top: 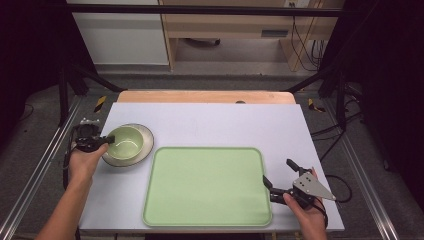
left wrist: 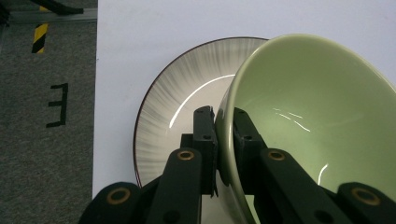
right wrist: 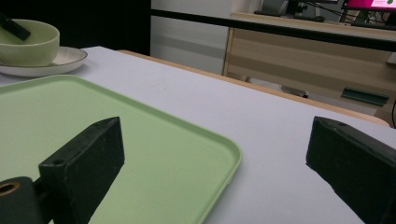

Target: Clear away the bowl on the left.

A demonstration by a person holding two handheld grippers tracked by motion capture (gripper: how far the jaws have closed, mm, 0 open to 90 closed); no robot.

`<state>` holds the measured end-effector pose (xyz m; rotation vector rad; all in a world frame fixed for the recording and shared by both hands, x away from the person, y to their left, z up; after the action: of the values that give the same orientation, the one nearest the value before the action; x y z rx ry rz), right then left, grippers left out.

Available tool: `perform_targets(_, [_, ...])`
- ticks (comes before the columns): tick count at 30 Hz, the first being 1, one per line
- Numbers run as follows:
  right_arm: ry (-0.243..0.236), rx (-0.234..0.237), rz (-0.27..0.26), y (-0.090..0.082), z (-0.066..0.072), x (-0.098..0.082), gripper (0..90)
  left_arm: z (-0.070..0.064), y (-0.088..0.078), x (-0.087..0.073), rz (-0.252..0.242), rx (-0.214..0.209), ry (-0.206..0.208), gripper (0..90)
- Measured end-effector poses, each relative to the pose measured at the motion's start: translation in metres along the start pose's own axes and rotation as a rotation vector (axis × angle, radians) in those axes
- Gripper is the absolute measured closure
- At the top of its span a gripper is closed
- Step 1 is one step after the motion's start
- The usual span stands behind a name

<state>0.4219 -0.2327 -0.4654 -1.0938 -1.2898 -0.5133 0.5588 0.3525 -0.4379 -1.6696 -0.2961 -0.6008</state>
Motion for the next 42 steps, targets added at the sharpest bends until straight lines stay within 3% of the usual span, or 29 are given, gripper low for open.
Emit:
perform_targets(7, [-0.002,-0.002,-0.002,-0.004,0.001,0.000,4.4,-0.012,-0.011,-0.002,-0.029,-0.033,0.009,82.9])
perform_targets(18, [0.001,-0.002,-0.004,-0.001,-0.001,0.000,4.4,-0.032,-0.014,0.006,-0.058,-0.104,0.019,82.8])
perform_targets(25, [-0.002,0.003,-0.004,-0.001,0.001,0.001,4.4,-0.054,-0.022,0.010,-0.068,-0.143,0.071,82.9])
perform_targets(42, [-0.001,0.004,-0.008,-0.002,-0.001,0.001,4.4,-0.086,-0.021,0.012,-0.063,-0.189,0.126,82.8])
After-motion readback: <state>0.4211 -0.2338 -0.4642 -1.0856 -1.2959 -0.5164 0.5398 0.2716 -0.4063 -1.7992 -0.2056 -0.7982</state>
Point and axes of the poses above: each handheld gripper's, and its own axes: y roughly forward along the jaws, x roughly out of its top, z roughly to its left, the point moved 3 cm from there along y, roughly forward along the jaws, and after that the axes turned 12 degrees about z, right-handed, at the moved point
